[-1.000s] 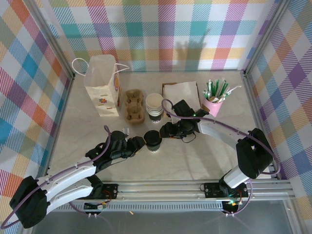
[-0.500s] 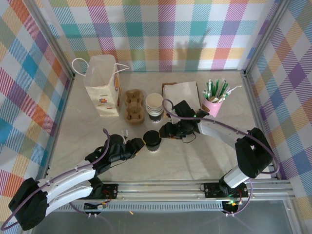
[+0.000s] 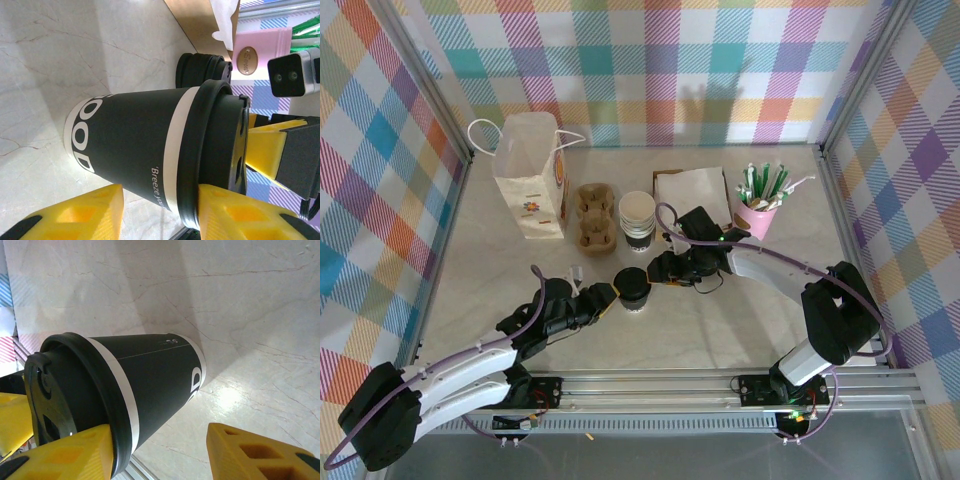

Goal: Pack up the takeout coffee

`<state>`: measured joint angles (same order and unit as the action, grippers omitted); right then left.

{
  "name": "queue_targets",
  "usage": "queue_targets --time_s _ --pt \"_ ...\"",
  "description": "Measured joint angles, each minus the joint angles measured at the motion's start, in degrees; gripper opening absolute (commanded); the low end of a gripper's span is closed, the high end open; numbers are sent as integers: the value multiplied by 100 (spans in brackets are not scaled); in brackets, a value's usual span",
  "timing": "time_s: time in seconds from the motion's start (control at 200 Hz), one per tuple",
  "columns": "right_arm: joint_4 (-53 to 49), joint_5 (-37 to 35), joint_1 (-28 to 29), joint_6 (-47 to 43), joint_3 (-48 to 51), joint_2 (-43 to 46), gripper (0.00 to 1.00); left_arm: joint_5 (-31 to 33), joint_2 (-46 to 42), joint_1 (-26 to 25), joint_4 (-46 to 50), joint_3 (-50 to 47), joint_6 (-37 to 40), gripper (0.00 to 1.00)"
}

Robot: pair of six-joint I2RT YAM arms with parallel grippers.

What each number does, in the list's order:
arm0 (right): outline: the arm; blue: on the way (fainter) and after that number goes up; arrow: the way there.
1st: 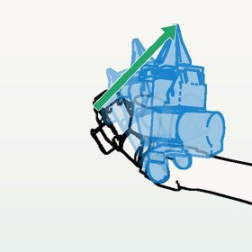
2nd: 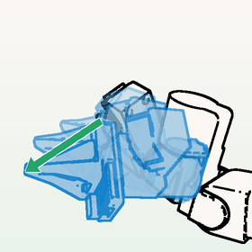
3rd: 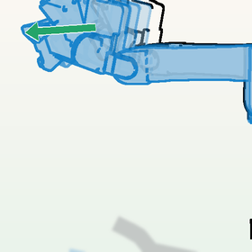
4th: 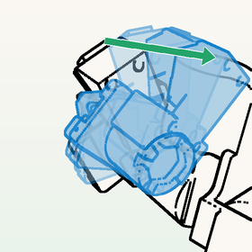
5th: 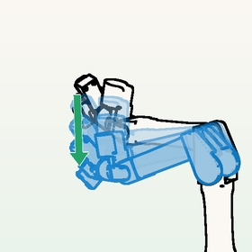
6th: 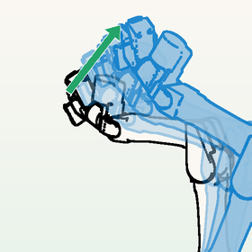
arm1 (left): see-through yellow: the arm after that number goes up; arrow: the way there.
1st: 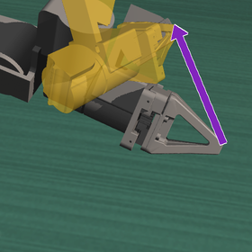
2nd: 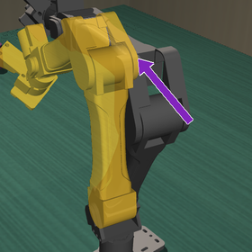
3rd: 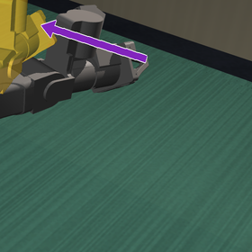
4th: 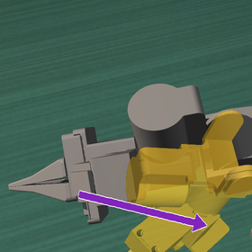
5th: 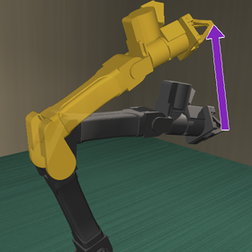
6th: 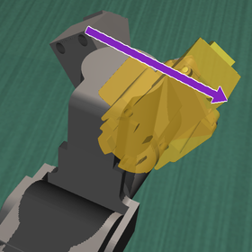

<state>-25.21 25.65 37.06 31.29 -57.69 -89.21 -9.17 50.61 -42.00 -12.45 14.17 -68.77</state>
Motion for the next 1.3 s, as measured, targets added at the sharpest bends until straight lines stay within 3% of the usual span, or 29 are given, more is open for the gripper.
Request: queue_targets --time_s 0.43,0.695,0.95,1.3 --pt "-645 -267 0 -24 -181 146 54 278 -4 0 1515 739 398 42" --pt "-754 -293 0 -44 -201 376 59 284 131 0 1862 1099 577 42" --pt "-761 -354 -11 -46 -216 411 55 271 186 0 2151 1475 754 42" --pt "-686 -321 -186 -42 81 413 54 -155 1191 -33 1982 2227 1043 44"
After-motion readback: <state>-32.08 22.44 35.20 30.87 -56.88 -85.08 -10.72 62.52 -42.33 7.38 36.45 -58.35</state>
